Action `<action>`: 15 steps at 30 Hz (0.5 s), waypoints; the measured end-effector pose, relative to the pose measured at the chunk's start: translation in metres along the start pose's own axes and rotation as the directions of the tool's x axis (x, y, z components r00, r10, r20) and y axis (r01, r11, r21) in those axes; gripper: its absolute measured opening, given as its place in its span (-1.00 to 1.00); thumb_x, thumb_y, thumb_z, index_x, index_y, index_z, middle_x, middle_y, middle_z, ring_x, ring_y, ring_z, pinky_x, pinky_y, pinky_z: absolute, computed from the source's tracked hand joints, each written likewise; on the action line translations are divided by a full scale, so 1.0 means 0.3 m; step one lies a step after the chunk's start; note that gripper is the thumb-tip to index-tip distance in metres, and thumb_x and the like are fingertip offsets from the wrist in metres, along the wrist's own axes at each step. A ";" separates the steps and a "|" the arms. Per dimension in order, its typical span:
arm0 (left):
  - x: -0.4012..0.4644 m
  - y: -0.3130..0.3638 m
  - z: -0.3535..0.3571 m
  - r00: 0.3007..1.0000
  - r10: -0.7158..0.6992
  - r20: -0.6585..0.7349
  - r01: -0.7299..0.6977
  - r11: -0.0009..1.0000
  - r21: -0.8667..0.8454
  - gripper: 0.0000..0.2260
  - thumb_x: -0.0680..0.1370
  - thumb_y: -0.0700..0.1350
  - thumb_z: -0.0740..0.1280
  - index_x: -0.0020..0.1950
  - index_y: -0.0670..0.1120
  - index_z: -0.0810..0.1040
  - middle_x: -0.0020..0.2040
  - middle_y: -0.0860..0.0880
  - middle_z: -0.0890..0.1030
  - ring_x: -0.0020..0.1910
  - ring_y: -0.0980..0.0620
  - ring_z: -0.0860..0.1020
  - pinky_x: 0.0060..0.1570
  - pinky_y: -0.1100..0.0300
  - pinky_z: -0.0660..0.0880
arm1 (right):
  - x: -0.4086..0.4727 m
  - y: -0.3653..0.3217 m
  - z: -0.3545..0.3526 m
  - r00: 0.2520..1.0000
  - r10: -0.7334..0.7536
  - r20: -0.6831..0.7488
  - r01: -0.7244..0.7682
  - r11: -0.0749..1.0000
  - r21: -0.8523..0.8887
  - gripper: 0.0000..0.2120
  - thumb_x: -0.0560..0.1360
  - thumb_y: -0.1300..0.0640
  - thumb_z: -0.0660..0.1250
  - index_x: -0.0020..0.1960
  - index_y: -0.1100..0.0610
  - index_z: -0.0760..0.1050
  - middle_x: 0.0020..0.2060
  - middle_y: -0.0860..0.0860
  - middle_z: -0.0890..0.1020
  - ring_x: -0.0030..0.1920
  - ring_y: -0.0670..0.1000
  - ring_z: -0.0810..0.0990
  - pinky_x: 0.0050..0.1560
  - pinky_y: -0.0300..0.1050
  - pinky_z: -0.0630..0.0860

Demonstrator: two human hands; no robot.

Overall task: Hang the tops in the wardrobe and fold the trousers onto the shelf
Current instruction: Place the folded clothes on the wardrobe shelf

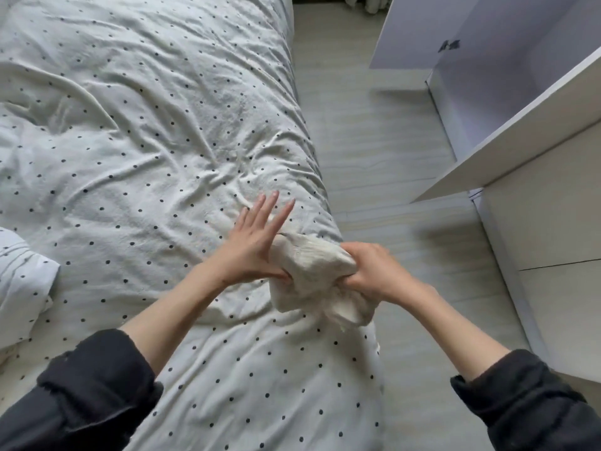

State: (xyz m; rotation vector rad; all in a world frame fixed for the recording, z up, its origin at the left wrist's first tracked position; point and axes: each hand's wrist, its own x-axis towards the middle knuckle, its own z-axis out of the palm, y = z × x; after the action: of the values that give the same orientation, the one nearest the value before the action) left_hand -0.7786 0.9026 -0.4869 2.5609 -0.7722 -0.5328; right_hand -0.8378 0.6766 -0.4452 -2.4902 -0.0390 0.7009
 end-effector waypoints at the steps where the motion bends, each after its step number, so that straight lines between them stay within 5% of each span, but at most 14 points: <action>1: 0.005 0.035 0.005 0.999 0.049 0.012 -0.050 0.993 0.111 0.11 0.26 0.25 0.49 0.46 0.14 -0.31 0.48 0.03 -0.36 0.46 0.00 -0.37 0.47 -0.10 -0.26 | -0.008 -0.007 -0.040 0.998 -0.059 0.004 0.059 0.995 -0.086 -0.86 0.34 0.16 0.38 -0.12 0.10 0.47 -0.13 0.06 0.60 -0.03 0.16 0.53 -0.13 -0.04 0.37; 4: 0.029 0.172 0.030 0.992 0.117 -0.051 -0.106 0.977 0.186 -0.09 0.29 0.21 0.47 0.53 0.04 0.12 0.55 -0.01 0.04 0.53 -0.03 -0.14 0.45 -0.08 -0.24 | -0.051 0.027 -0.166 0.984 -0.180 -0.004 0.176 0.965 -0.194 -0.87 0.38 0.13 0.36 -0.09 0.04 0.46 -0.14 0.02 0.55 -0.04 0.14 0.52 -0.13 -0.04 0.38; 7: 0.064 0.293 0.006 0.991 -0.030 -0.127 0.012 0.990 -0.138 -0.53 0.31 0.12 0.36 0.19 0.07 0.47 0.13 0.08 0.57 0.26 0.02 0.46 0.39 -0.04 0.19 | -0.081 0.134 -0.296 0.981 -0.189 -0.037 0.178 0.966 -0.188 -0.76 0.37 0.11 0.37 0.03 -0.03 0.49 -0.09 -0.02 0.58 -0.01 0.10 0.53 -0.14 -0.08 0.39; 9: 0.106 0.354 -0.010 0.975 -0.158 -0.155 0.066 0.877 -0.476 -0.68 0.27 0.09 0.31 0.00 0.10 0.53 -0.10 0.15 0.62 -0.02 0.10 0.57 0.11 0.09 0.45 | -0.074 0.233 -0.379 0.995 -0.091 -0.051 0.090 0.995 -0.031 -0.66 0.33 0.07 0.44 0.09 -0.01 0.49 -0.05 -0.01 0.62 0.00 0.08 0.55 -0.09 -0.08 0.44; 11: 0.212 0.446 0.006 0.948 -0.285 -0.144 0.108 0.710 -0.696 -0.68 0.26 0.06 0.38 -0.03 0.02 0.58 -0.10 0.09 0.65 -0.06 0.19 0.58 0.06 0.19 0.49 | -0.045 0.379 -0.479 0.999 0.003 -0.047 0.003 0.992 0.128 -0.59 0.28 0.06 0.51 0.10 0.02 0.49 -0.07 -0.03 0.62 0.00 0.03 0.54 -0.11 -0.13 0.40; 15: 0.384 0.626 0.040 0.936 -0.350 -0.032 0.164 0.515 -0.841 -0.72 0.32 -0.15 0.42 0.00 -0.19 0.60 -0.11 -0.06 0.66 -0.12 0.13 0.60 -0.03 0.19 0.53 | -0.032 0.591 -0.598 0.992 0.118 -0.045 -0.104 0.965 0.242 -0.60 0.27 0.06 0.53 0.06 0.08 0.52 -0.10 -0.02 0.61 -0.03 0.00 0.54 -0.14 -0.14 0.41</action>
State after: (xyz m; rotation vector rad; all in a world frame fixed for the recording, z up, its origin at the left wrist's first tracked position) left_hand -0.7759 0.6885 -0.4335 1.7515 0.0169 -0.5425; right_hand -0.7787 0.4347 -0.4037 -2.2920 0.1976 0.6371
